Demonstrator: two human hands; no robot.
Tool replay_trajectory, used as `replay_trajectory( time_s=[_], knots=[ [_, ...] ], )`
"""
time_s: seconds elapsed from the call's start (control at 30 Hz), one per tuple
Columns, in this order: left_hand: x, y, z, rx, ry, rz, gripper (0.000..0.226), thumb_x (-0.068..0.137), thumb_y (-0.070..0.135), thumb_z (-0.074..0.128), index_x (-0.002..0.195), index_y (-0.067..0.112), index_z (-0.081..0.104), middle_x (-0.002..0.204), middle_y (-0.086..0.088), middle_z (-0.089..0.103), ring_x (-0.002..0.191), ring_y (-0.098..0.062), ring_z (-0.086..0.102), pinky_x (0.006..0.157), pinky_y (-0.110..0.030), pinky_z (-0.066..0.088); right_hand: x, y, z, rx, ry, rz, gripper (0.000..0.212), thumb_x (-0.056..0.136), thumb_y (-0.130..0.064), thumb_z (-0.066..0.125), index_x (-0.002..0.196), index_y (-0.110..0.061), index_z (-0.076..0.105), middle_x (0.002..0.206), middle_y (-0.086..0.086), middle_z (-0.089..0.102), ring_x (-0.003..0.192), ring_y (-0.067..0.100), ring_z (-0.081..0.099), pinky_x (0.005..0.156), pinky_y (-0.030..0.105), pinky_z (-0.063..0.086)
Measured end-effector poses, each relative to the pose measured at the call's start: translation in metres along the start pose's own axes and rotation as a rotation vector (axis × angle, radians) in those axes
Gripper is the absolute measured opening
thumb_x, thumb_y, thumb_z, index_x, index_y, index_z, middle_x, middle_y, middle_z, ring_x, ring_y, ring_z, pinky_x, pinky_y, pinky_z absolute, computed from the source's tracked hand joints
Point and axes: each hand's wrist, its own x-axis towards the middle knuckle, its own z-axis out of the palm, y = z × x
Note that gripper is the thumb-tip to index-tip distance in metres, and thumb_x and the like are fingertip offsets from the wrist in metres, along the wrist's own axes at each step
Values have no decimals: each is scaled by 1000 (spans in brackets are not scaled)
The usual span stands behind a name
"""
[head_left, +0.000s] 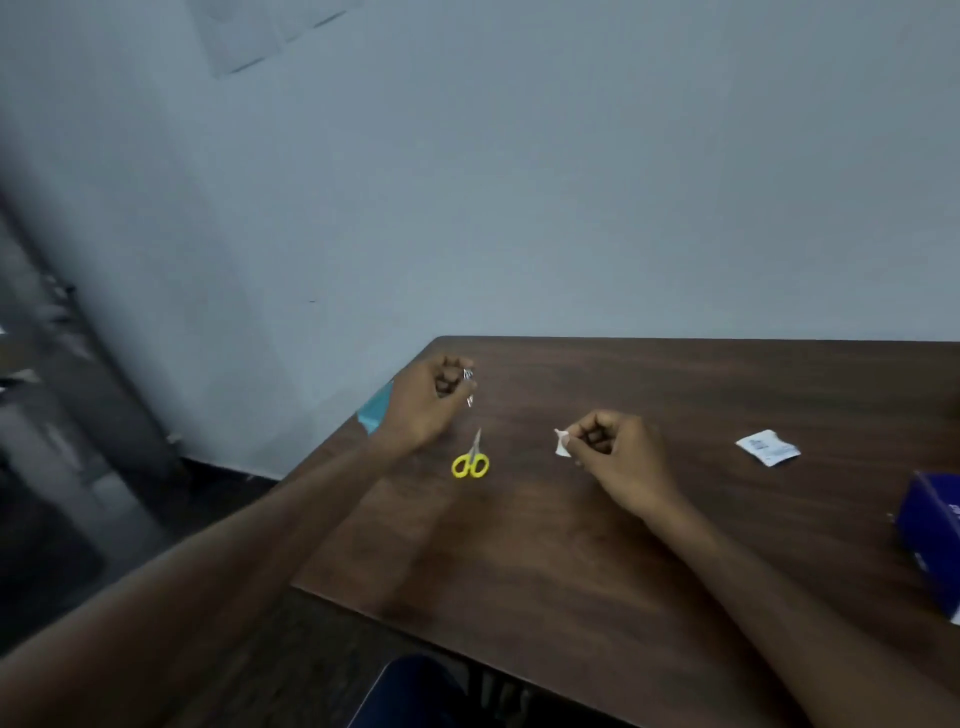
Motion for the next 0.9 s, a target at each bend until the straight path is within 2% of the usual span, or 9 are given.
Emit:
replay_trajectory(
  time_s=[0.07,0.13,0.23,0.33,0.4,0.53,0.7,0.8,0.9],
  knots=[
    [12,-12,-31,71,23,-31,16,97,18,76,112,21,78,89,-1,80,82,-11,77,87,-23,57,-5,-4,5,20,-35,-18,19,88,-18,85,72,-23,76,65,-17,75,60,1,69,62,25,53],
    [23,-22,-53,159,30,-61,18,98,21,74,114,27,79,85,3,81,78,-2,75,82,-15,54,-7,-4,7,33,-60,-32,20,89,-15,85,72,-21,75,64,-21,73,58,-4,65,61,16,48],
    [38,-39,-68,339,-1,-108,22,96,19,72,113,31,80,88,5,83,84,-8,75,77,-13,51,-9,-6,7,46,-75,-41,19,89,-12,85,73,-20,76,65,-23,73,58,-8,64,59,8,45],
    [50,-50,-69,471,-36,-252,14,91,30,80,105,31,79,95,9,79,97,-14,74,88,-31,58,-7,-6,4,39,-85,-62,19,88,-10,85,74,-19,77,66,-23,73,59,-9,65,59,6,45],
    [56,-53,-65,594,-78,-299,10,92,35,79,97,26,82,98,8,78,95,-16,71,85,-36,60,-7,-7,2,33,-70,-76,19,87,-10,85,73,-19,77,67,-24,73,61,-9,66,60,6,45],
    [62,-56,-53,762,-264,-326,19,91,38,81,100,22,83,108,4,80,98,-18,71,86,-38,60,-4,-6,-1,8,-50,-94,21,87,-13,86,72,-24,77,68,-24,73,66,-2,70,60,10,47],
    [66,-65,-39,823,-312,-383,31,95,36,72,117,14,73,115,-5,76,102,-22,72,91,-39,61,0,1,-1,-13,-52,-109,23,87,-14,86,70,-27,76,68,-20,75,66,4,72,62,18,50],
    [69,-67,-39,825,-303,-397,29,94,37,72,112,13,71,114,-5,76,100,-22,71,86,-36,58,2,2,-2,-22,-42,-115,23,86,-15,86,69,-28,76,68,-21,75,66,2,72,64,19,51],
    [70,-63,-42,838,-294,-378,29,93,42,75,102,16,67,105,-3,75,96,-21,70,79,-35,53,3,3,-3,-37,-39,-117,23,86,-16,87,70,-28,76,68,-24,74,68,0,71,63,14,50]
  ],
)
